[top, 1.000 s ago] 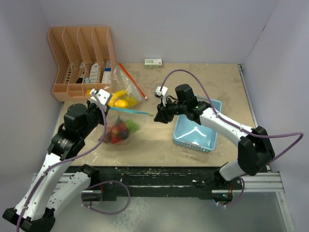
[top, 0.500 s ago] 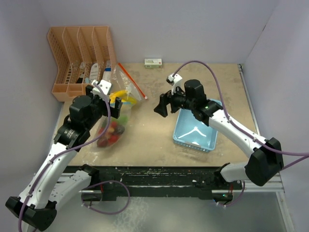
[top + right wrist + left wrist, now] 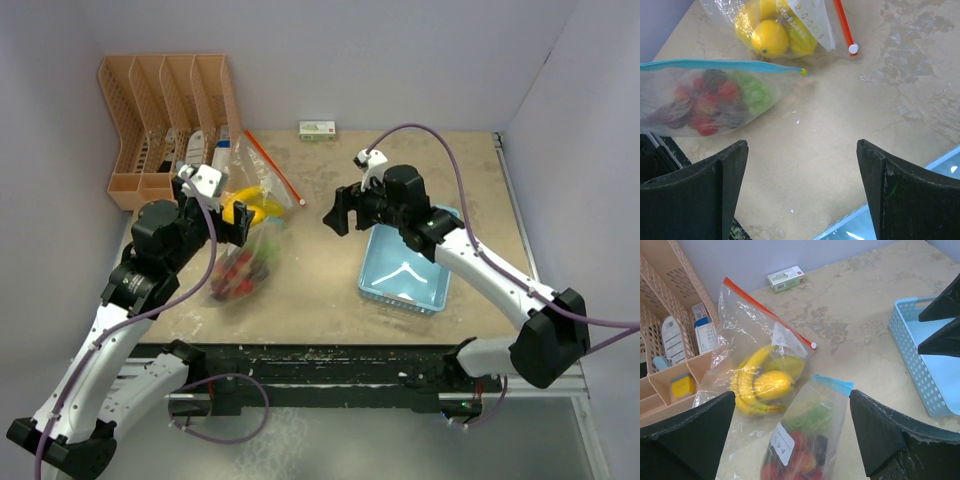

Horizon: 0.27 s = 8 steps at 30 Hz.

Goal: Place the food in the zip-top bag and seal the zipper
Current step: Reset both arms

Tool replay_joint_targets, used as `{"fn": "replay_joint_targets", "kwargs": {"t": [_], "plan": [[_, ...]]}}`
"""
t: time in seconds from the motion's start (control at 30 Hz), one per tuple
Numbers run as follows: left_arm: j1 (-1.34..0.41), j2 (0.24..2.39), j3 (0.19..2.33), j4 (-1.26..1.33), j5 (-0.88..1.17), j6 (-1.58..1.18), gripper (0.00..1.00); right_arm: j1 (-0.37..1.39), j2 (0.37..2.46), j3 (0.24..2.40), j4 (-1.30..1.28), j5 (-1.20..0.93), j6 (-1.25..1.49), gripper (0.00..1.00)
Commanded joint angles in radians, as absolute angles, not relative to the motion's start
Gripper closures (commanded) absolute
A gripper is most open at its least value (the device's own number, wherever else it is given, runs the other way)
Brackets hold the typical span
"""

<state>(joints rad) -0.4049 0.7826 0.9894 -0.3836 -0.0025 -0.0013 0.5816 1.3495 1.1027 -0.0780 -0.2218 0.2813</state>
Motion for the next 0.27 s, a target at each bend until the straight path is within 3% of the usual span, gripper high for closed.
{"fn": "replay_joint_targets", "kwargs": {"t": [0.0, 0.23], "plan": [[-0.399, 0.764, 1.007, -0.376, 0.014, -0.034, 0.01, 0.58, 1.282, 1.09, -0.075, -0.181, 0.31, 0.1], [-0.399, 0.763, 0.994, -0.375, 0.016, -0.041, 0.01, 0.581, 1.261, 1.083, -0.102, -0.142, 0.328, 0.09]]}}
